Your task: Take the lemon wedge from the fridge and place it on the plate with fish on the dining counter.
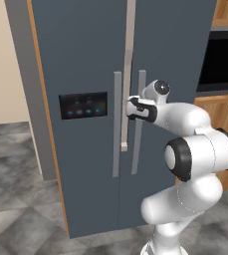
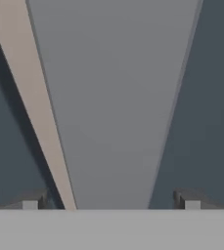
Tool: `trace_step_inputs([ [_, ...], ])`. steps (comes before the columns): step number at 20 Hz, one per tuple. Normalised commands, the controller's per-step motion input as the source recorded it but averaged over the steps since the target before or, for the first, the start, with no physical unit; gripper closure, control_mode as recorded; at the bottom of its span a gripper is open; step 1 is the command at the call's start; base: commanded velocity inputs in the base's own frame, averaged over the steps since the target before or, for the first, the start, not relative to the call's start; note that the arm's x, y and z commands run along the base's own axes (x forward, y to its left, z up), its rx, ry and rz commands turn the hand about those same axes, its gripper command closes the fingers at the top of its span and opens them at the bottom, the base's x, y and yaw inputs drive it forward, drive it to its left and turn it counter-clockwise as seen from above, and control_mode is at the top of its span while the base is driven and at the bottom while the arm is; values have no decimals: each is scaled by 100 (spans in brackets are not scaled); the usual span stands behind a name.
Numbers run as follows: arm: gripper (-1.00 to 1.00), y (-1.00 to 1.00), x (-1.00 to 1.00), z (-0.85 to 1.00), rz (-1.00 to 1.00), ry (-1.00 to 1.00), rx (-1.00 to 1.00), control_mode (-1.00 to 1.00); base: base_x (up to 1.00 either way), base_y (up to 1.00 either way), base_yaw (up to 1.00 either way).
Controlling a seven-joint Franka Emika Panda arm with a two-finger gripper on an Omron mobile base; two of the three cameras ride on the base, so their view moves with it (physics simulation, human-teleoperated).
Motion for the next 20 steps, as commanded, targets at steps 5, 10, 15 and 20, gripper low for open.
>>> trace_step_inputs([
  [5,100,0,11,-3,0,-1,0,-100,0,0,0],
  [10,100,-1,-14,0,0,-1,0,-100,0,0,0],
  [15,100,-45,-96,0,0,-11,0,-100,0,0,0],
  [20,100,-84,-100,0,-1,-17,0,-100,0,0,0],
])
